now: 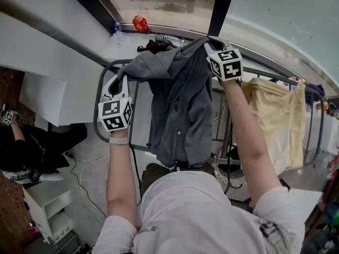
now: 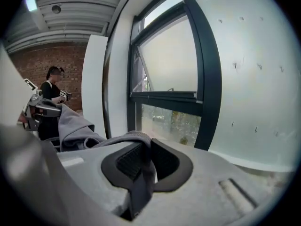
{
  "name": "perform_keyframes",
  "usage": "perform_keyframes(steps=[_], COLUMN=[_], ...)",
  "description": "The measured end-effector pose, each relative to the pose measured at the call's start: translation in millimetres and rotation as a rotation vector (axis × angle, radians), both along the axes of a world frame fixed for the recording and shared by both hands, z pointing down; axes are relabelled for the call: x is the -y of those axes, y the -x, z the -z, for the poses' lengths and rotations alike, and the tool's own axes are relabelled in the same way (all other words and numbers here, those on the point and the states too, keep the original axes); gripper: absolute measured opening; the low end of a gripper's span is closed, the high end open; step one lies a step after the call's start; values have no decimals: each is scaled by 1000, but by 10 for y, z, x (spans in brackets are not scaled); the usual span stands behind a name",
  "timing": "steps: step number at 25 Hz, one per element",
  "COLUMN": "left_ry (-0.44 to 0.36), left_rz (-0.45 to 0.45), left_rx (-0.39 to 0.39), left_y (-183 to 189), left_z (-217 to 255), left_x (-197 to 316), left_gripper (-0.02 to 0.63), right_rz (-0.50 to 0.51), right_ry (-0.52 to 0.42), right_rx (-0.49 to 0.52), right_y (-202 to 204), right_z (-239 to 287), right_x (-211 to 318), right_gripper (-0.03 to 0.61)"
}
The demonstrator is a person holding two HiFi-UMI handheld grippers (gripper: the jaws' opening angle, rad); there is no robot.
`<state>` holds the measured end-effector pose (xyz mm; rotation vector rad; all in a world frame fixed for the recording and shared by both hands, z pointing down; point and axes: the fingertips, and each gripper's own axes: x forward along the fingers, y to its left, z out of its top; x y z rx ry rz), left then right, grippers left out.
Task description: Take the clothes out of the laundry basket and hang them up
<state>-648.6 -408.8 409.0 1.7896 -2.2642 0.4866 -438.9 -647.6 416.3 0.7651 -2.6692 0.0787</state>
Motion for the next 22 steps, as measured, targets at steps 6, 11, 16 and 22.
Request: perform_keyframes(steps=[6, 11, 16, 22], left_ry=[121, 161, 156, 95], left_rz=[18, 21, -3, -53], left_rx=[-75, -118, -139, -168], left_y=[-44, -28, -57, -187], left_z=[-643, -889, -938, -784], left_x=[-16, -63, -140, -338], left_gripper=[54, 117, 151, 153], right_rz=[26, 2, -24, -61], right_ry=[137, 196, 212, 192], right_rx=[-110, -156, -157, -107], right_y=[-27, -107, -207, -335], right_z=[-632, -878, -886, -678], right_x=[-95, -176, -324, -647], right_gripper=[67, 185, 249, 249])
